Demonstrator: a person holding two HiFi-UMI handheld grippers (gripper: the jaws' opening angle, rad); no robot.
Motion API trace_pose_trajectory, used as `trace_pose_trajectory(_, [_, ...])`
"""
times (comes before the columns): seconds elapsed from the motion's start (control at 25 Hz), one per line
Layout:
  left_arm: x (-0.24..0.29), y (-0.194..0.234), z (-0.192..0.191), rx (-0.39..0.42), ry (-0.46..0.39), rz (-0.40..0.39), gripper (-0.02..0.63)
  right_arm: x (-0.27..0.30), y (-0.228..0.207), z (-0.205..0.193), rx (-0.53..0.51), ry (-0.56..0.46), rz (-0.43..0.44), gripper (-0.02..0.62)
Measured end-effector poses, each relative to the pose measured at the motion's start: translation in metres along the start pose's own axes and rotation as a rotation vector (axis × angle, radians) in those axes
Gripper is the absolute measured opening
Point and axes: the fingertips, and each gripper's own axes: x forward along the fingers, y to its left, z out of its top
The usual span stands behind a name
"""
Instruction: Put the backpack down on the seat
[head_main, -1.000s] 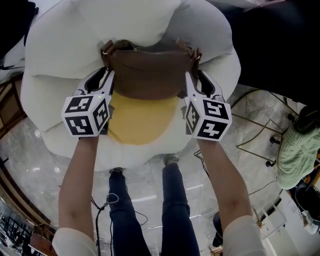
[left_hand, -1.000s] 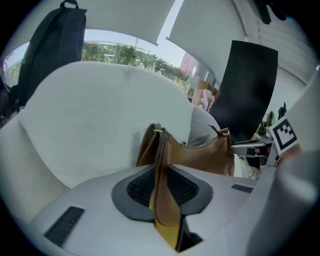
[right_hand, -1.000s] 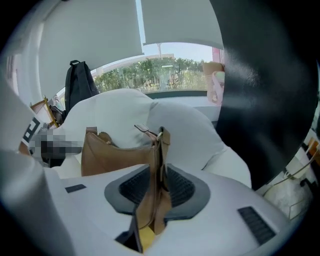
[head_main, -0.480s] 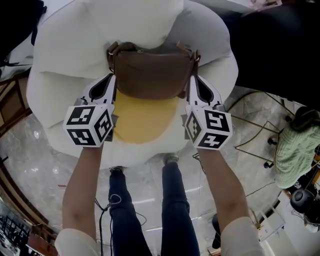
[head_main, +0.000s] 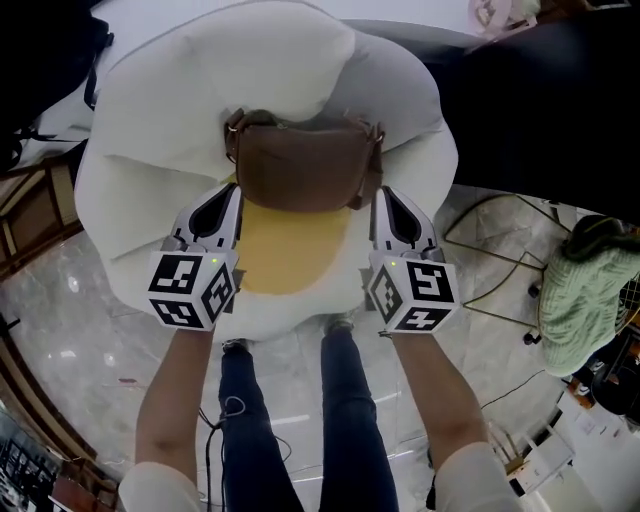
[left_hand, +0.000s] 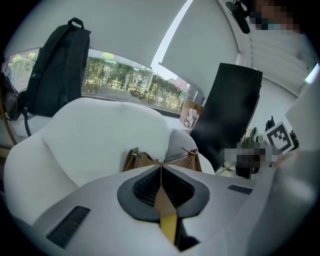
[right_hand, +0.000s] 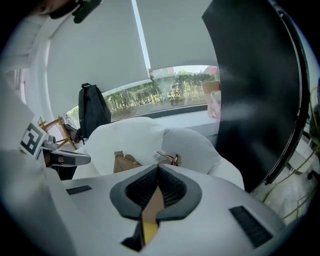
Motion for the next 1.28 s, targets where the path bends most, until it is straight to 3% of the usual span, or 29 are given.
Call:
trace_pose_trajectory(0.24, [-0.032,-0.023,0.019,0.052,-0.03,-0.012,0.037,-0.034,0.014,0.015,-0.002,-0.023,0.019,0.031])
trace_pose_trajectory(0.72, [-0.104,-0.069,0.07,0.078,-0.082,-0.045,0.037,-0.108,0.036,0.068,0.021,-0.08,0.065,0.031])
trace_pose_trajectory(1.28, [-0.189,-0.122,0.149,0.047,-0.14,-0.088,0.037,-0.195,0.071,0.151,0.104,-0.136,0.086,0.031])
